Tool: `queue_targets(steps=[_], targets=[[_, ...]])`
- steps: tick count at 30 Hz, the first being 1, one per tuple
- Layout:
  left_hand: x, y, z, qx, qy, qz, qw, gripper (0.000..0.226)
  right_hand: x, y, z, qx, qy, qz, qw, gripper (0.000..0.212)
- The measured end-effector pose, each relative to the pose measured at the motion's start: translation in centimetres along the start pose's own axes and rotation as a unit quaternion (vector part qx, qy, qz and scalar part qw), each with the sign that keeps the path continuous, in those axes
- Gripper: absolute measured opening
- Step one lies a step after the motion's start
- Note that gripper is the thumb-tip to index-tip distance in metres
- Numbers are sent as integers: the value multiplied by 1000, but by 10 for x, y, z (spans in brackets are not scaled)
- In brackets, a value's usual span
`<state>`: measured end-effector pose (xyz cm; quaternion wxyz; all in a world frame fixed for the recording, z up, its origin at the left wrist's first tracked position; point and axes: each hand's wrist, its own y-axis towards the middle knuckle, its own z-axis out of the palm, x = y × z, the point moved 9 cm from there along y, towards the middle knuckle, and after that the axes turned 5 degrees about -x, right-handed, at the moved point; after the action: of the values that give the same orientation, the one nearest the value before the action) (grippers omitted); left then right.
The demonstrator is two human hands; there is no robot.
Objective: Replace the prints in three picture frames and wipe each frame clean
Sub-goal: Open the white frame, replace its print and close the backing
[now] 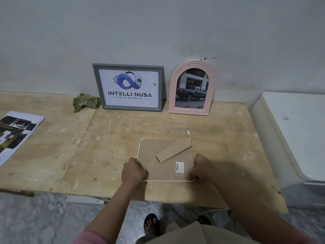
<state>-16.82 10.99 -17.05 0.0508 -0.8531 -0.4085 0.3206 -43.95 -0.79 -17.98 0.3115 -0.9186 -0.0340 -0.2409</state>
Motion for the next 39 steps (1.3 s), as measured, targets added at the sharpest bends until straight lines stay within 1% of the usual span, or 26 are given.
queue_targets(steps=[2,5,9,10,12,13,14,16,19,21,23,25,27,28,29,31,33,34,36,39], targets=[[0,0,1,14,-1,-12,1000,38,5,0,-3,6,-28,4,1000,59],[2,-2,4,23,3,-15,1000,60,12,2,-5,31,-43,17,998,66],[2,-4,7,21,29,-50,998,71,12,8,-3,58,-41,21,997,70],[2,-5,7,25,36,-64,997,72,12,10,-1,65,-42,17,997,65],[-4,-6,7,24,54,-73,996,75,11,14,-2,59,-32,15,998,42],[-9,-7,5,18,74,-61,995,75,9,16,-4,43,-25,18,999,34],[-17,-6,4,11,102,-36,994,77,10,17,-8,21,-27,16,999,35],[-36,-4,6,11,168,40,985,85,9,18,-14,-19,-36,11,999,37],[-61,-7,21,54,241,152,957,93,8,21,-15,-49,-33,9,998,40],[-65,-10,30,86,267,190,941,94,9,22,-17,-70,-55,0,996,43],[-63,-11,35,102,274,200,935,97,13,20,-19,-87,-46,-14,995,45],[-62,-12,34,105,285,207,930,98,22,16,-21,-116,-65,-32,991,56],[-64,-11,29,99,310,222,919,98,37,11,-23,-157,-145,-74,974,81],[-67,-10,27,95,323,229,913,98,48,10,-21,-161,-186,-110,963,91],[-70,-8,25,95,337,234,907,98,57,11,-17,-148,-222,-148,952,95],[-74,-4,24,101,361,243,895,100,68,13,-5,-93,-283,-197,934,96],[-78,-1,25,105,369,255,888,100,69,14,6,-40,-323,-206,923,95],[-80,0,25,106,367,260,887,99,69,15,10,-26,-332,-205,920,95],[-81,3,24,110,366,265,885,101,68,15,15,-23,-337,-201,920,95],[-82,6,24,112,384,272,875,110,68,18,17,-25,-347,-203,916,95]])
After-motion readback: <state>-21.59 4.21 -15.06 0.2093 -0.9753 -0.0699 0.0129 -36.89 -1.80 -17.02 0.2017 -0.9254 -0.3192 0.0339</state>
